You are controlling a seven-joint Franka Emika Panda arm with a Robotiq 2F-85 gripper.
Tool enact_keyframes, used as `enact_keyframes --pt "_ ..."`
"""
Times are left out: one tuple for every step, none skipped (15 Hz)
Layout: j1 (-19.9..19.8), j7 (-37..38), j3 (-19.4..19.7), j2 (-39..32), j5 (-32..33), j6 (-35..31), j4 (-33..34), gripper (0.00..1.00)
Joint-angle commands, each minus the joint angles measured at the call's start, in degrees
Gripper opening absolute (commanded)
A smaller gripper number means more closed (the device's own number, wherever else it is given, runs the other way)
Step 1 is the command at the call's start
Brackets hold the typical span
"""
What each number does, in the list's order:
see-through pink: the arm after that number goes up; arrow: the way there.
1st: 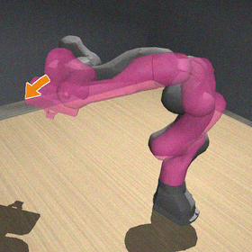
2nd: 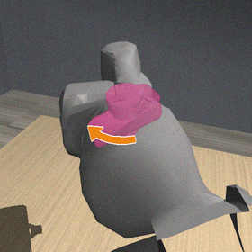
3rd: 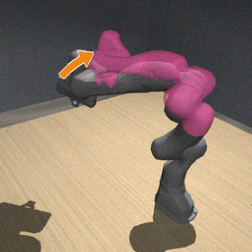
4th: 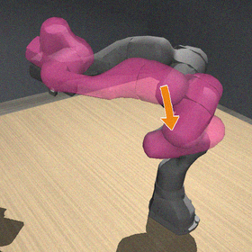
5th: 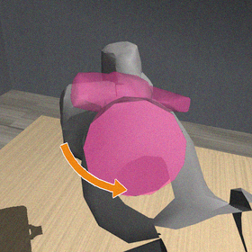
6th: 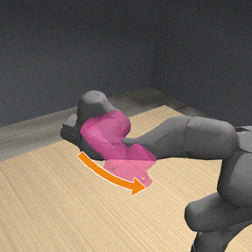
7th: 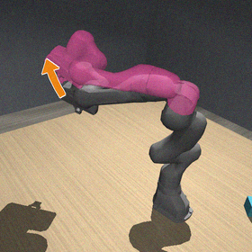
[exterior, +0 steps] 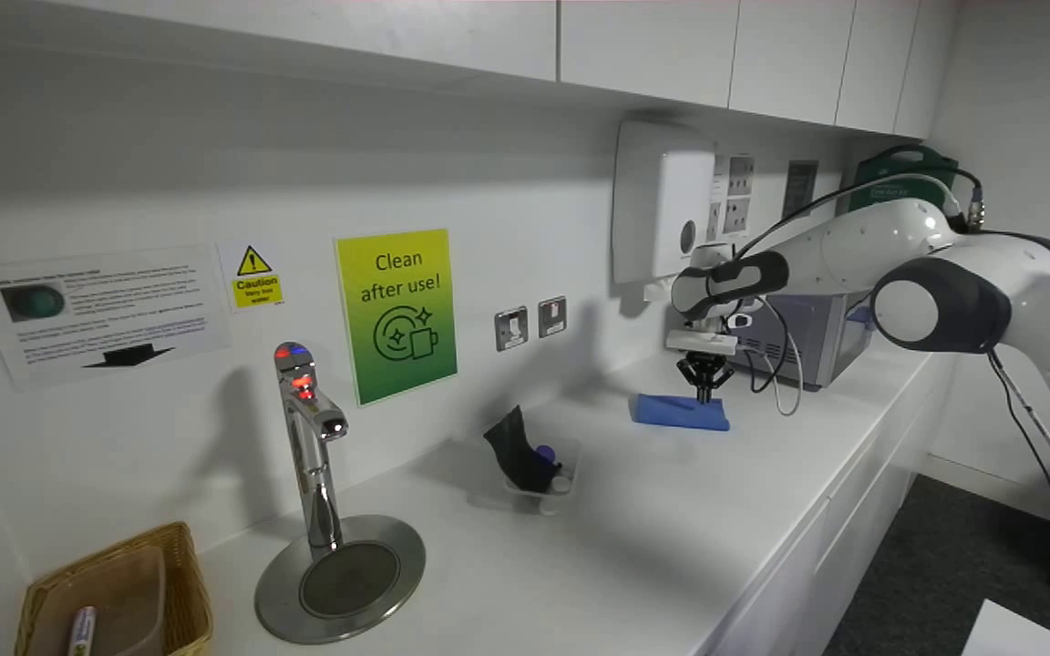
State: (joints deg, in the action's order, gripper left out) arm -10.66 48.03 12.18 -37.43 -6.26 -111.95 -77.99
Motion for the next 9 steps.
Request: enact_keyframes --pt "-0.4 -1.0 0.0 -0.7 -0.1 1.0 2.5 0.00" --pt "-0.4 -1.0 0.0 -0.8 -0.1 1.0 2.6 0.00" --pt "-0.3 -1.0 -0.1 -0.8 0.0 0.9 2.6 0.00" --pt "-0.3 -0.9 -0.1 -1.0 0.0 0.9 2.7 0.00" --pt "-0.3 -1.1 -0.2 -1.2 -0.1 0.8 2.8 0.00" --pt "-0.3 -1.1 -0.2 -1.4 -0.1 0.6 2.9 0.00" --pt "-0.3 -1.3 -0.3 -1.6 -0.1 0.6 3.0 0.00" --pt "-0.3 -1.4 -0.3 -1.8 -0.1 0.5 3.1 0.00" --pt "-0.3 -1.5 -0.4 -2.2 -0.2 0.4 3.2 0.00"
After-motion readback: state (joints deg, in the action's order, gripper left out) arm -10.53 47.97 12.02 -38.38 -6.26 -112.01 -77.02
